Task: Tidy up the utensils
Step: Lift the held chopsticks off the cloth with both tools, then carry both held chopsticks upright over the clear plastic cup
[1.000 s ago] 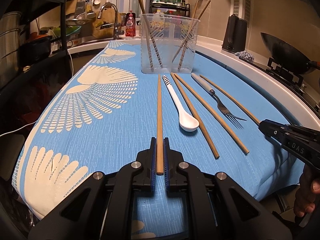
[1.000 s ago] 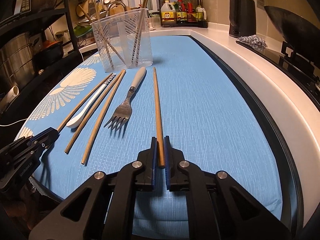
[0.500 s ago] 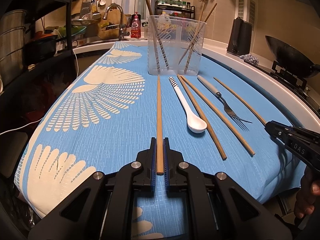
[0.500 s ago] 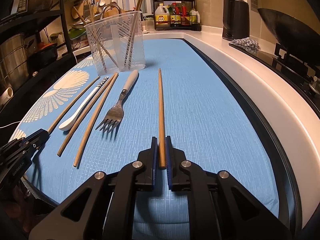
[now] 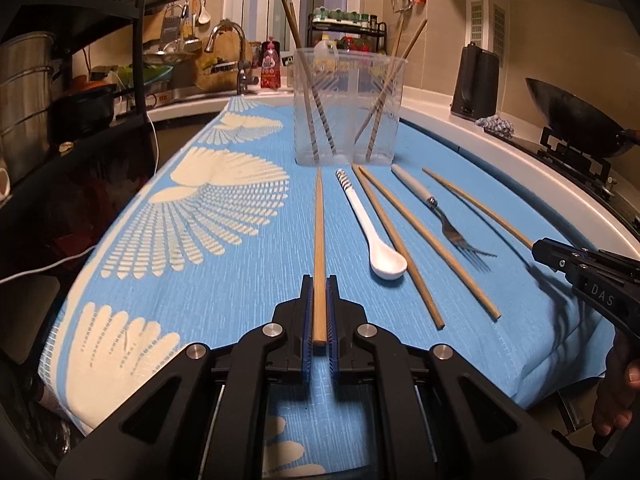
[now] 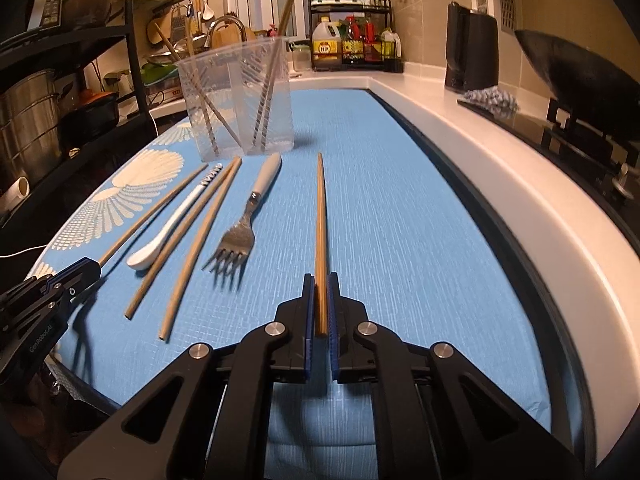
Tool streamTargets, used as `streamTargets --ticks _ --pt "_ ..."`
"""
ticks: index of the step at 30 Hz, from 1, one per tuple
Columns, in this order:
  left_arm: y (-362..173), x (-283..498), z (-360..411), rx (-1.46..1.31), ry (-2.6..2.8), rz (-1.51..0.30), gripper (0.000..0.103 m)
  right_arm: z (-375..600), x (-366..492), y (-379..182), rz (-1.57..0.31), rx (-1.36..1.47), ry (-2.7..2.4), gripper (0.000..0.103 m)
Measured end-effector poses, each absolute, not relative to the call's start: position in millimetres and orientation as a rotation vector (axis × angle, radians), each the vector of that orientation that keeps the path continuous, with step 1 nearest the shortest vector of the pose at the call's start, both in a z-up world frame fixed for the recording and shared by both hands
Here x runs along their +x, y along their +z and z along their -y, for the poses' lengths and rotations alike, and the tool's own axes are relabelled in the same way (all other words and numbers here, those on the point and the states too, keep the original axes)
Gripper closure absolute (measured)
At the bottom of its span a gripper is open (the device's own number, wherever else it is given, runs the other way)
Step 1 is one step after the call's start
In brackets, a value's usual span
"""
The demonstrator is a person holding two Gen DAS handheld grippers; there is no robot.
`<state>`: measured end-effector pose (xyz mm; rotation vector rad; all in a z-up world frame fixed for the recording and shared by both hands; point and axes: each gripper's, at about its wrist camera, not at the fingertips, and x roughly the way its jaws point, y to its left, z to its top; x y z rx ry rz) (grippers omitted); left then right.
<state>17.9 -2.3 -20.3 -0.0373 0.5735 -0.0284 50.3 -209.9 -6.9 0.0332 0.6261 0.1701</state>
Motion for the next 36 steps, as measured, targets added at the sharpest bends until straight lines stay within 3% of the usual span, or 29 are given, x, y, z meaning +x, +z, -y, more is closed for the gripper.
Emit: streamTargets --ticks 17,36 --pt "38.6 10.4 -7.4 -0.035 -0.046 -0.427 0.096 215.6 35.7 71.9 -0.455 0.046 0.187 0.097" --pt "133.8 50.4 -31.3 -0.096 -0.128 -0.402 0.096 209.1 66.2 151.9 -0.373 0.045 0.235 0.097"
